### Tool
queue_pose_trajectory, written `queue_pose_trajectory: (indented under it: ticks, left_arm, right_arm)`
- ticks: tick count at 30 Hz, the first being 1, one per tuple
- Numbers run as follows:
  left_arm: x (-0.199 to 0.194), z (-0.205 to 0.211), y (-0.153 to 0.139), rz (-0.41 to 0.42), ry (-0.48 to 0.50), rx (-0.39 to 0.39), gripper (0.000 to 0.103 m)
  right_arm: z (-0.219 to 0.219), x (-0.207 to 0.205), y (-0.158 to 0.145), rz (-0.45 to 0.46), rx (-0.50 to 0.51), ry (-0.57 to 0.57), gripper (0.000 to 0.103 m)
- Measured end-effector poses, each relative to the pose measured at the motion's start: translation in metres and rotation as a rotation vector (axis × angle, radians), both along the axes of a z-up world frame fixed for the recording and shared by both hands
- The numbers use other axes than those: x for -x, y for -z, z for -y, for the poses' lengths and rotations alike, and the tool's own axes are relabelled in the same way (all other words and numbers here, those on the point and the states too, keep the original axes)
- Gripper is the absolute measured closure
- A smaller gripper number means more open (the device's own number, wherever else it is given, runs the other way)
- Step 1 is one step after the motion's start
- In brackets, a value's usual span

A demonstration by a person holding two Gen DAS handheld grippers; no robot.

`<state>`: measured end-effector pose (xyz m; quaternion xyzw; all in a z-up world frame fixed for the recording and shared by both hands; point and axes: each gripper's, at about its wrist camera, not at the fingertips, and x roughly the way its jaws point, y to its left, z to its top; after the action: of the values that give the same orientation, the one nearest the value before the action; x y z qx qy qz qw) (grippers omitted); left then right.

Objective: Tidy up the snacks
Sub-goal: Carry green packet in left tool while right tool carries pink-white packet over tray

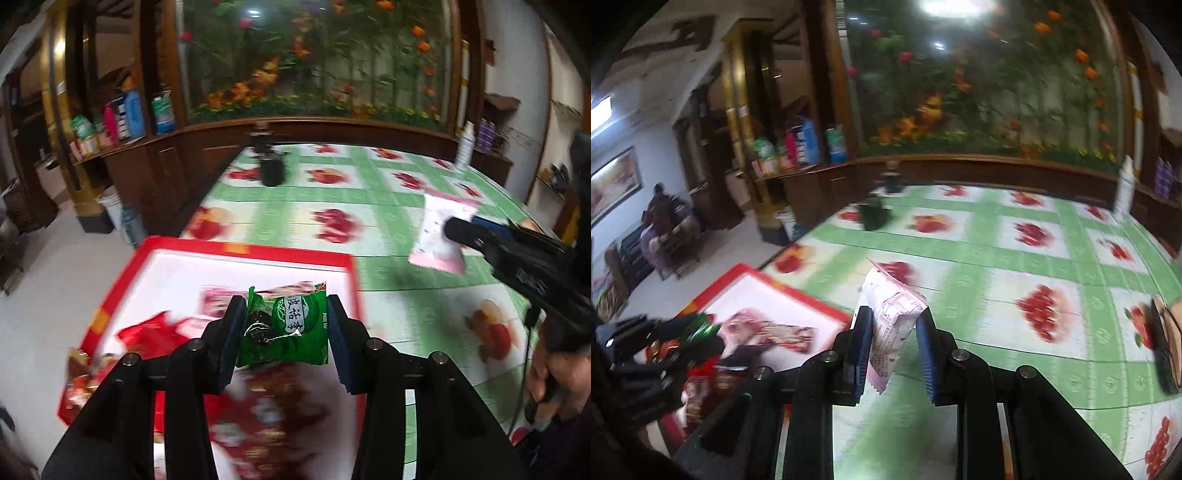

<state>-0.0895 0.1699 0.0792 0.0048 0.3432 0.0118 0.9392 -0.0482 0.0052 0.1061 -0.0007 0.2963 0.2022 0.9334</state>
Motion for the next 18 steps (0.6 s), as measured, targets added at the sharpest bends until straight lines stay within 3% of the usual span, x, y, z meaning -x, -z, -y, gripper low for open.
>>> queue_pose_trajectory:
  ticks: [10,18]
  left_arm:
    - [-0.005,-0.066,0.012,-0.008,-0.11,0.03,0.061]
    - [-0.007,-0.08,0.018,-0.01,-0.123,0.027,0.061]
  right_arm:
    - [-0.112,0.03,0.005,0.014,0.083,-0.197,0.079]
    - [-0.153,0.041,0.02,0.007,0.133,-0.245,0.079]
